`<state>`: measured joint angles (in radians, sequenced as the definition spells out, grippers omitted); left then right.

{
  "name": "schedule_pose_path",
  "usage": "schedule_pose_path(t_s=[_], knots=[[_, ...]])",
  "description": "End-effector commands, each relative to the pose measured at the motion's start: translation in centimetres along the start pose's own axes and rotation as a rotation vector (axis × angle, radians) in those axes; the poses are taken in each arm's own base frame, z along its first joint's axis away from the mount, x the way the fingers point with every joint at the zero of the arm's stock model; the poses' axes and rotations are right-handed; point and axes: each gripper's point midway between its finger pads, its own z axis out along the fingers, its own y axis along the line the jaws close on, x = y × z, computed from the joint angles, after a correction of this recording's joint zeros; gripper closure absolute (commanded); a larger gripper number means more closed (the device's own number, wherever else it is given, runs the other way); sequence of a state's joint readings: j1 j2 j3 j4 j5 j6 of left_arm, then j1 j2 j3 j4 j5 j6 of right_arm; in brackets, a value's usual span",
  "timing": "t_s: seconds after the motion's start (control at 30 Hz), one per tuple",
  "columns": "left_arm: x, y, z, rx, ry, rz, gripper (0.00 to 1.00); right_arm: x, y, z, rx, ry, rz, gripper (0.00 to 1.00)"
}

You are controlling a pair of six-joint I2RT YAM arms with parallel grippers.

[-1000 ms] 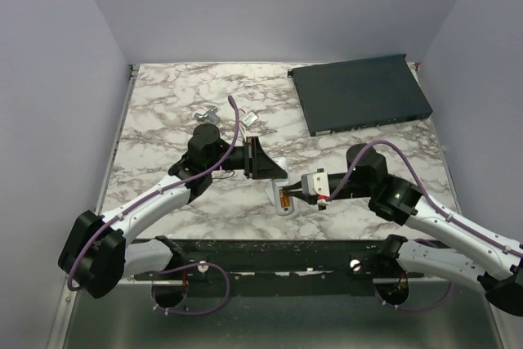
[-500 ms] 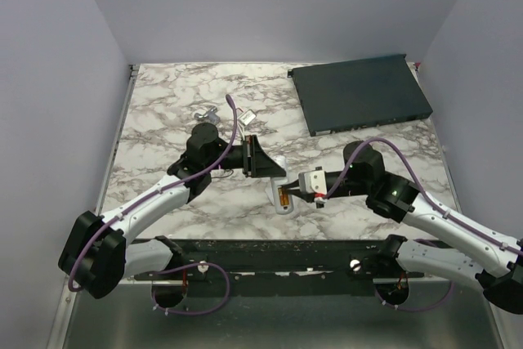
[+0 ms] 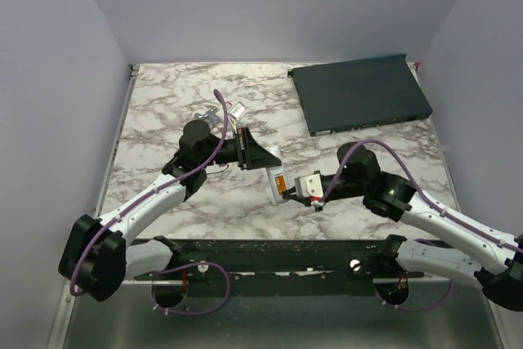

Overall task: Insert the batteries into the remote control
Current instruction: Load the battery into the remote control.

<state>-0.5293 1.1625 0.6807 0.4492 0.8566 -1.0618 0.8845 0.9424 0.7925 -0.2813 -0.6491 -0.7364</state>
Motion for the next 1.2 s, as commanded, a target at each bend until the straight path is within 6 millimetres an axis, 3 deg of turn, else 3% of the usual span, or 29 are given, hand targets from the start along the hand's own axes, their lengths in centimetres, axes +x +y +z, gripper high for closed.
schedule_pose_path(t_s=[0.0,0.2,0.5,0.67,0.8,0.97,1.07,1.17], knots=[[-1.9,-4.1,-0.5,0.103,-0.055,0.082,1.0,2.3,2.0,0.0,-0.066,0.083,0.072,0.85],[-1.7,-3.3,-0.3,0.089,-0.045,0.076,1.0,0.6,1.6,-0.2,-0.066,0.03,0.059,0.84],[-1.6,-2.4,0.0,0.074,-0.038,0.063,1.0,-6.2,0.1,-1.3,-0.018,-0.22,-0.025,0.82],[-1.6,-2.2,0.1,0.071,-0.035,0.061,1.0,-8.8,-1.6,-2.4,0.104,-0.335,-0.028,0.76],[-1.7,-2.1,0.1,0.064,-0.036,0.064,1.0,-8.2,-4.5,-3.3,0.31,-0.344,0.19,0.59],[-2.0,-1.7,0.0,0.022,-0.047,0.092,1.0,-5.5,-8.2,-4.9,0.592,-0.299,0.585,0.4],[-2.1,-1.5,-0.1,-0.002,-0.055,0.109,1.0,-3.8,-8.7,-5.4,0.681,-0.26,0.761,0.35],[-2.2,-1.3,-0.3,-0.014,-0.062,0.116,1.0,-3.0,-7.8,-5.0,0.671,-0.255,0.87,0.32]])
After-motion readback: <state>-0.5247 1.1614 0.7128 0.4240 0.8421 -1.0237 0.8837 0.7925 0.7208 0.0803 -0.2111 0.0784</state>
